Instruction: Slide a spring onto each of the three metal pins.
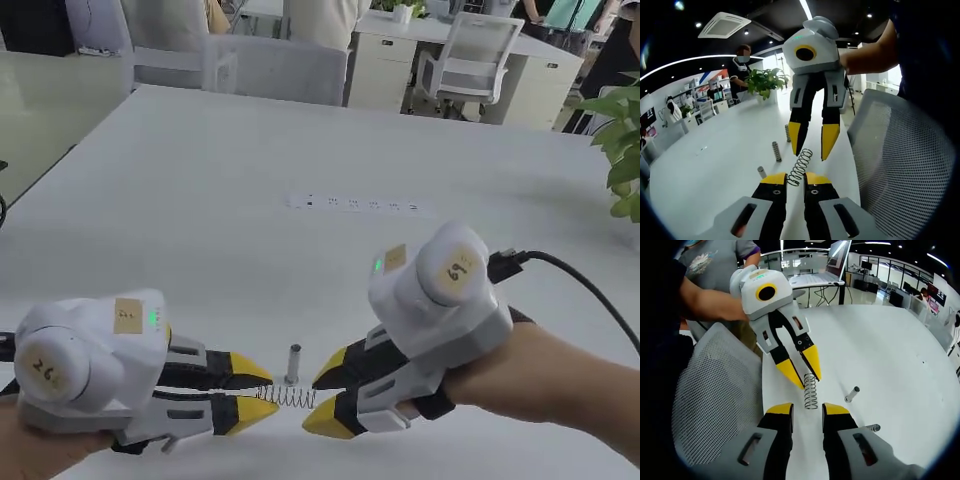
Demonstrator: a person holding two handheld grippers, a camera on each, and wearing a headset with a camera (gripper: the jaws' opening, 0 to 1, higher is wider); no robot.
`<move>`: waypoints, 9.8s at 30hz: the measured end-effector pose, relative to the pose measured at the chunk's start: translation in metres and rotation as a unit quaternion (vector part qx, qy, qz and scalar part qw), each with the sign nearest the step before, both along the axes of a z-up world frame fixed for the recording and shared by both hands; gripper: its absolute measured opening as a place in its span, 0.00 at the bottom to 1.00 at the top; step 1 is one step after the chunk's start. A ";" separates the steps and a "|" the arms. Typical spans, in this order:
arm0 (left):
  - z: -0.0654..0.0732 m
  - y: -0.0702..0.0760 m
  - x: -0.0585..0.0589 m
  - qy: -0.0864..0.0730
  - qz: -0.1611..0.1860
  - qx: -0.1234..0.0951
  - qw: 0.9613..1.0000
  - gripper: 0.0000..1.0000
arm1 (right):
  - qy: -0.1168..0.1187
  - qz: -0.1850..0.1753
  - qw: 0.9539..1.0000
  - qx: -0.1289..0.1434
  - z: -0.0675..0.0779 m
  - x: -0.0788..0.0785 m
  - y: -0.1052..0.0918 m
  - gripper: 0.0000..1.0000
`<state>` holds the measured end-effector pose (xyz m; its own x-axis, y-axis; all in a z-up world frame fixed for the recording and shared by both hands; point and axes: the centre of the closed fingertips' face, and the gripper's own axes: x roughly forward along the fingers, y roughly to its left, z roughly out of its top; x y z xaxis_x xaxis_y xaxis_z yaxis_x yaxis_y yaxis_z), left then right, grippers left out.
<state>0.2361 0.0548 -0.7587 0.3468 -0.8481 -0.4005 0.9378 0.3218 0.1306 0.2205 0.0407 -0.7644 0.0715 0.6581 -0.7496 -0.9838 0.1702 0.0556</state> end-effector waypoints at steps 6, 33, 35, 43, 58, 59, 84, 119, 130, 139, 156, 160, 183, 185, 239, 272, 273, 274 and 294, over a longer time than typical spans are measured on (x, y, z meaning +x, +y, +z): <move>0.003 -0.004 -0.002 0.002 0.000 -0.010 1.000 0.05 | -0.003 0.002 1.000 -0.002 -0.003 0.000 0.001 0.19; 0.003 -0.016 -0.007 0.001 -0.011 -0.011 1.000 0.04 | -0.008 0.016 1.000 -0.019 0.004 0.001 -0.006 0.08; 0.001 -0.017 -0.011 -0.003 -0.020 0.000 1.000 0.04 | -0.006 0.022 0.999 -0.026 0.006 0.000 -0.006 0.08; -0.003 -0.021 -0.013 -0.015 -0.030 0.020 0.999 0.04 | -0.004 0.042 0.998 -0.057 0.009 -0.003 -0.005 0.08; -0.006 -0.028 -0.012 -0.021 -0.030 0.017 0.999 0.03 | 0.000 0.060 0.993 -0.106 0.012 -0.003 -0.007 0.08; -0.006 -0.028 -0.011 -0.021 -0.029 0.014 0.999 0.03 | 0.000 0.062 0.992 -0.111 0.012 -0.003 -0.007 0.08; 0.012 -0.031 -0.009 0.049 -0.006 -0.101 0.994 0.01 | -0.016 0.109 0.987 -0.121 0.024 -0.004 0.002 0.09; 0.017 -0.030 -0.005 0.059 -0.001 -0.143 0.988 0.01 | -0.003 0.107 0.987 -0.123 0.025 0.000 0.007 0.08; 0.018 -0.030 -0.002 0.049 -0.005 -0.135 0.990 0.02 | -0.003 0.109 0.983 -0.148 0.025 0.003 0.007 0.08; 0.017 -0.031 -0.001 0.044 -0.003 -0.130 0.990 0.02 | -0.007 0.108 0.981 -0.159 0.024 0.004 0.007 0.08; 0.012 -0.029 0.003 0.033 0.002 -0.109 0.993 0.13 | -0.020 0.124 0.977 -0.171 0.020 0.010 0.006 0.08; 0.008 -0.024 0.004 0.040 0.012 -0.110 0.993 0.19 | -0.020 0.124 0.977 -0.171 0.021 0.012 0.006 0.08; -0.014 -0.001 0.007 0.030 0.066 -0.077 0.994 0.63 | -0.035 0.116 0.978 -0.167 0.029 0.026 0.006 0.08; -0.014 0.000 0.008 0.029 0.069 -0.077 0.994 0.64 | -0.037 0.113 0.979 -0.167 0.030 0.030 0.005 0.08; -0.021 0.023 0.008 0.026 0.105 -0.068 0.992 0.68 | -0.030 0.111 0.969 -0.220 -0.026 0.086 0.016 0.08; -0.023 0.023 0.007 0.029 0.102 -0.068 0.992 0.65 | -0.017 0.110 0.968 -0.224 -0.073 0.074 0.018 0.09; -0.023 0.023 0.007 0.029 0.102 -0.068 0.992 0.65 | -0.016 0.110 0.968 -0.224 -0.074 0.074 0.018 0.09; -0.023 0.022 0.007 0.029 0.102 -0.068 0.992 0.65 | -0.016 0.110 0.968 -0.225 -0.075 0.073 0.018 0.09; -0.024 0.021 0.007 0.033 0.101 -0.068 0.992 0.65 | -0.016 0.102 0.971 -0.217 -0.081 0.075 0.020 0.09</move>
<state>0.2430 0.0761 -0.7832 0.4916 -0.8120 -0.3146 0.8579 0.5136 0.0146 0.2950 0.0611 -0.8450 -0.0005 0.2837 -0.9589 -0.9996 -0.0284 -0.0078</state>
